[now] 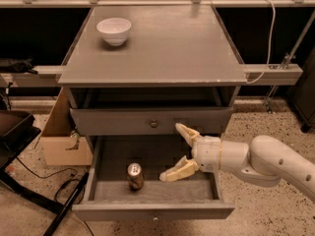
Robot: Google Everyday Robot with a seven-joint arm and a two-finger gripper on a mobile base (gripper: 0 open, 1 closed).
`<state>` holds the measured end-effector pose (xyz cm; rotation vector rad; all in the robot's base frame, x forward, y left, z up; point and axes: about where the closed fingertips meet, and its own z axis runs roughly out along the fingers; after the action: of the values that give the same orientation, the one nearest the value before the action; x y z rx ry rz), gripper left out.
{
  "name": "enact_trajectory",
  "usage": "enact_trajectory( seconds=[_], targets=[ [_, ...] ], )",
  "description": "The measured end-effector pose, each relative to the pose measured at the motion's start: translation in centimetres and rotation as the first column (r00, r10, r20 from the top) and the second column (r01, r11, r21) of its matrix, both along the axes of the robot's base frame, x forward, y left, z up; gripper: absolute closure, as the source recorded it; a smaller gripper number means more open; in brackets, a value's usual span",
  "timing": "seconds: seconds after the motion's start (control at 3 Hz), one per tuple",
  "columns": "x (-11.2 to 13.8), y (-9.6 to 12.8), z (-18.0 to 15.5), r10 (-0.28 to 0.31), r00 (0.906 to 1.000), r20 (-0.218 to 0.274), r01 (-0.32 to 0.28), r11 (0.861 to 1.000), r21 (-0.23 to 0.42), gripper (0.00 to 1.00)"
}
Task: Pick orange can from middle drawer and place on counter
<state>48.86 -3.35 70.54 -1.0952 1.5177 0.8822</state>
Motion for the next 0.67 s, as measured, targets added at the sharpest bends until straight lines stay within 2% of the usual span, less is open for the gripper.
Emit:
enact_trajectory(
  seconds=[0.33, 0.67],
  targets=[
    [2.8, 1.9, -4.3, 0.034, 0.9987, 0.038, -0.032, 0.998, -0.053, 0.00],
    [5.9, 3.5, -9.9, 0.104, 0.9906, 0.088, -0.095, 0.990, -0.106, 0.00]
  ],
)
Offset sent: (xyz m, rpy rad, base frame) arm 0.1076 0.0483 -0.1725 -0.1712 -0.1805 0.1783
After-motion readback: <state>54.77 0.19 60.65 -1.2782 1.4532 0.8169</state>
